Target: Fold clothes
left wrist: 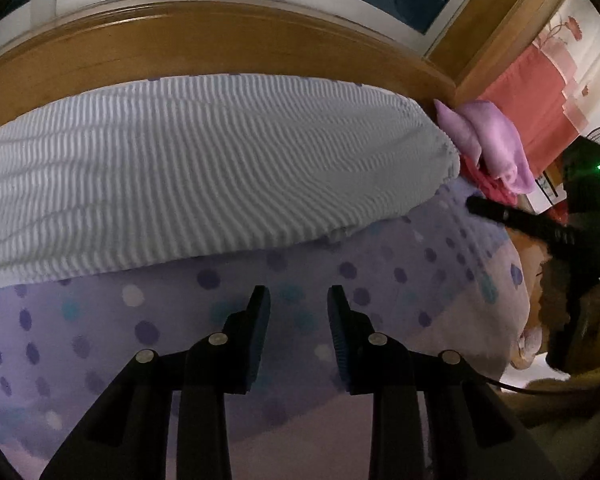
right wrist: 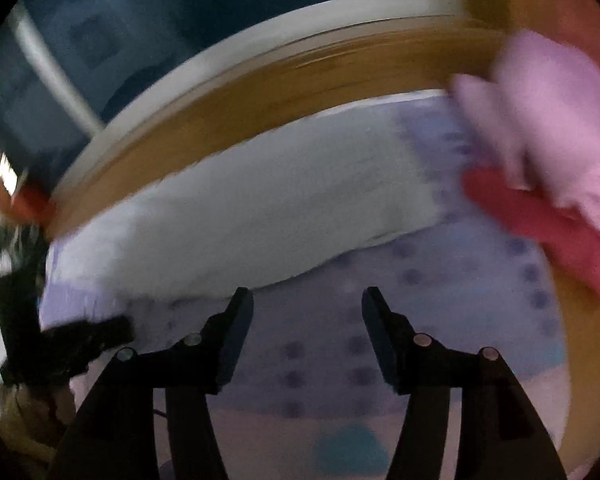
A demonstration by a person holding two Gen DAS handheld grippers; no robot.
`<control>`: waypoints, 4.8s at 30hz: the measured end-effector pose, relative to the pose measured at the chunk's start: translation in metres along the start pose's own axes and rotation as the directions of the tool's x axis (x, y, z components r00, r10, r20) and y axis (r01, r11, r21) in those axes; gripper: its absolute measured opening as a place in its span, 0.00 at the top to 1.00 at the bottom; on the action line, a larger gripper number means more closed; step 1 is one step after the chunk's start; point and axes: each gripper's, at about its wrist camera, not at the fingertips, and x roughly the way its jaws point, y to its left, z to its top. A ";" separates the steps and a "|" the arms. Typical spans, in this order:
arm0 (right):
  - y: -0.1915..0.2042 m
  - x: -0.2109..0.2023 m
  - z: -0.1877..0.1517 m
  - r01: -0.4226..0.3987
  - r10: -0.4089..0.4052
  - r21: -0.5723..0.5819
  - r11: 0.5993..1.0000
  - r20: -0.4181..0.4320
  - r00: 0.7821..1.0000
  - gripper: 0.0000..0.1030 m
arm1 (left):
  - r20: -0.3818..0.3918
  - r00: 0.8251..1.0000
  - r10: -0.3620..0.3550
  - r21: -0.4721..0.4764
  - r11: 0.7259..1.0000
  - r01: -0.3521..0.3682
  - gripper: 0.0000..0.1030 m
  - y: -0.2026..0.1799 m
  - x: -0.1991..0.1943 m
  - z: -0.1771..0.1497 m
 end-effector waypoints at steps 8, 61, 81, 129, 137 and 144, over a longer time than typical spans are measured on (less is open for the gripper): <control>0.134 0.053 -0.013 0.001 -0.007 -0.560 0.829 -0.008 1.000 0.45 | 0.117 0.993 -0.019 -0.047 0.999 0.025 0.71 0.034 -0.021 -0.001; 0.108 0.086 0.050 -0.240 0.220 -0.208 0.948 -0.118 0.968 0.91 | -0.045 0.946 -0.321 0.269 0.908 0.321 0.64 0.009 0.019 0.043; 0.035 0.036 0.041 -0.030 0.023 -0.154 0.988 -0.043 0.999 0.90 | -0.064 0.934 -0.352 0.264 0.896 0.356 0.62 -0.005 0.043 0.052; -0.079 0.015 0.040 0.219 -0.218 0.006 0.976 0.151 0.964 1.00 | -0.128 0.990 -0.056 0.100 0.993 0.069 0.61 -0.025 0.018 0.023; -0.068 -0.008 0.048 0.150 -0.132 -0.093 0.984 0.174 0.976 0.99 | -0.117 0.993 -0.035 0.065 0.997 0.043 0.61 -0.029 0.020 0.019; -0.034 0.060 0.068 0.089 -0.078 -0.182 0.979 0.067 0.995 0.98 | -0.100 0.995 -0.015 0.028 0.999 0.017 0.57 -0.029 0.018 0.017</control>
